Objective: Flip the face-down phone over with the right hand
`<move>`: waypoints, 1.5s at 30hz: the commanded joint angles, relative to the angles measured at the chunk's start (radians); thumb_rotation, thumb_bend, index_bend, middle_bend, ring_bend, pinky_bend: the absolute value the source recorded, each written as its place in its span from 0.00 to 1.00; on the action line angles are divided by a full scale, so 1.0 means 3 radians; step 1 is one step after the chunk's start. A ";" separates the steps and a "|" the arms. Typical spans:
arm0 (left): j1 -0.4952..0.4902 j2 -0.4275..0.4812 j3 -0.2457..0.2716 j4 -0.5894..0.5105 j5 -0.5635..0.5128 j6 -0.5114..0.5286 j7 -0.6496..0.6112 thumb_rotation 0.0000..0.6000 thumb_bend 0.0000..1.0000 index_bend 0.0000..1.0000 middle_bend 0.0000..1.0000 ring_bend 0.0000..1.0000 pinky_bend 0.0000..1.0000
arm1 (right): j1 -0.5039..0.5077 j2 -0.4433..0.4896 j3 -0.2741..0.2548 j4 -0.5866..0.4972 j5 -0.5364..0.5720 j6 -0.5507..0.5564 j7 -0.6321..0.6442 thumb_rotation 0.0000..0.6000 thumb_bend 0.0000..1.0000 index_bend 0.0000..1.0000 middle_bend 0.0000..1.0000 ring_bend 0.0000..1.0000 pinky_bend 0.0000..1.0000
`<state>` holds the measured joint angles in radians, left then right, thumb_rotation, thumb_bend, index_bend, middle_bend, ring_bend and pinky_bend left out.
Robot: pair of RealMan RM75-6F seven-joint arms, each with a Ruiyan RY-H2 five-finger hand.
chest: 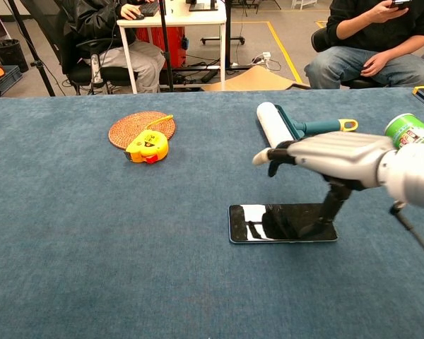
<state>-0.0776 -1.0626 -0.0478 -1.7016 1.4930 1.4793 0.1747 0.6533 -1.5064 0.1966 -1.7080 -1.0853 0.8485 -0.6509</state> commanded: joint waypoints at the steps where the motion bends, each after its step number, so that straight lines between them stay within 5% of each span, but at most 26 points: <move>1: -0.0017 0.0001 -0.0005 -0.0007 -0.0031 -0.0034 0.0007 1.00 0.00 0.00 0.00 0.00 0.00 | 0.0172 -0.0327 -0.0035 0.0201 0.0149 0.0142 -0.0353 1.00 0.00 0.14 0.21 0.00 0.00; 13: -0.0037 0.0027 0.0027 -0.0025 -0.0023 -0.0077 -0.0024 1.00 0.00 0.00 0.00 0.00 0.00 | 0.0431 -0.0701 -0.0133 0.0432 0.0596 0.0398 -0.0869 1.00 0.00 0.20 0.22 0.00 0.00; 31: -0.0062 0.0046 0.0041 -0.0044 -0.0027 -0.0108 -0.0080 1.00 0.00 0.00 0.00 0.00 0.00 | 0.0525 -0.0926 -0.0280 0.0716 0.0678 0.0480 -0.0863 1.00 0.00 0.31 0.34 0.00 0.00; 36: -0.0066 0.0062 0.0035 -0.0035 -0.0041 -0.0110 -0.0122 1.00 0.00 0.00 0.00 0.00 0.00 | 0.0566 -0.0976 -0.0273 0.0757 0.0747 0.0492 -0.0891 1.00 0.08 0.41 0.46 0.06 0.00; 45: -0.0067 0.0071 0.0036 -0.0025 -0.0041 -0.0101 -0.0144 1.00 0.00 0.00 0.00 0.00 0.00 | 0.0475 -0.0876 -0.0238 0.0543 0.0471 0.0668 -0.0539 1.00 0.21 0.44 0.49 0.10 0.00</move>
<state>-0.0980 -1.0417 -0.0372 -1.7088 1.4799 1.4482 0.1316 0.8078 -1.7803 0.1207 -1.5260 -0.9154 1.0331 -0.8491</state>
